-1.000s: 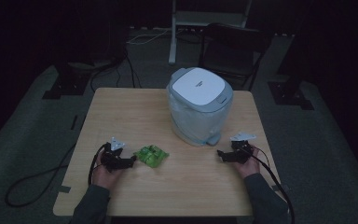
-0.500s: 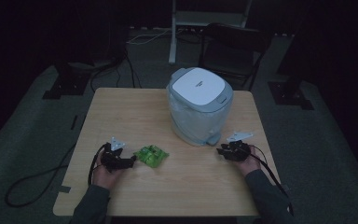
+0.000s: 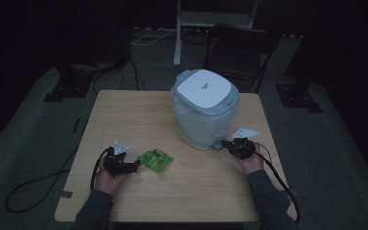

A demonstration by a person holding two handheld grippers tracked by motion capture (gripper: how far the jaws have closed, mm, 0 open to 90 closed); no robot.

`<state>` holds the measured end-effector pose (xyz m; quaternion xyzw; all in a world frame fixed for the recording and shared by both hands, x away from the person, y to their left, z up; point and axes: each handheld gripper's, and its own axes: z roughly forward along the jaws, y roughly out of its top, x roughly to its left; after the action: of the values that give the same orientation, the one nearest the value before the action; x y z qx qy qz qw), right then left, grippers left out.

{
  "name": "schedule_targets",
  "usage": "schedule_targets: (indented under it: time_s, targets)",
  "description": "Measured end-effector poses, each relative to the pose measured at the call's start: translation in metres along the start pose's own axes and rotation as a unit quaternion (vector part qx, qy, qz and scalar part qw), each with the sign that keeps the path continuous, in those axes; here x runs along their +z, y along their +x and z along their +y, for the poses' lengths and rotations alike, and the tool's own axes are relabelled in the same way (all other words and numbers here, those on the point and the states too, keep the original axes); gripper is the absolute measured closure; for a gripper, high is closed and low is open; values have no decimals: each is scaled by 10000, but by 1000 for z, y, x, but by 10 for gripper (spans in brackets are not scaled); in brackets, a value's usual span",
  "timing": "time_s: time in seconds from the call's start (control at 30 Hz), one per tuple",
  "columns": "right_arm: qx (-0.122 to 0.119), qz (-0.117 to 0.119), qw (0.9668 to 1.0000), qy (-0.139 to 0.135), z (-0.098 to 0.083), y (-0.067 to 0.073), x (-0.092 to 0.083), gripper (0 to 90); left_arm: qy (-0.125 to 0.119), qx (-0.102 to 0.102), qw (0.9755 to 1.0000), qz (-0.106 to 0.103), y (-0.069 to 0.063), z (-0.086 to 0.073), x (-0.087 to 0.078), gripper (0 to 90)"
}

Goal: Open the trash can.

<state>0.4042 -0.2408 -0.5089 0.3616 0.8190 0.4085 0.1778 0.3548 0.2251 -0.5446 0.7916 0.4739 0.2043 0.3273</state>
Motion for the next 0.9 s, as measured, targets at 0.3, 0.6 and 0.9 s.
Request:
schedule_targets:
  time_s: [0.3, 0.6, 0.9]
  targets:
    - [205, -63, 9997, 99, 4, -4, 18, 897, -2, 37, 10000, -40, 0, 0, 0, 180]
    - [497, -149, 9986, -57, -3, -6, 21, 854, 0, 35, 10000, -36, -1, -1, -1, 181]
    - [350, -357, 9987, -121, -8, -1, 21, 889, 170, -59, 9998, 43, -5, 1, -6, 301]
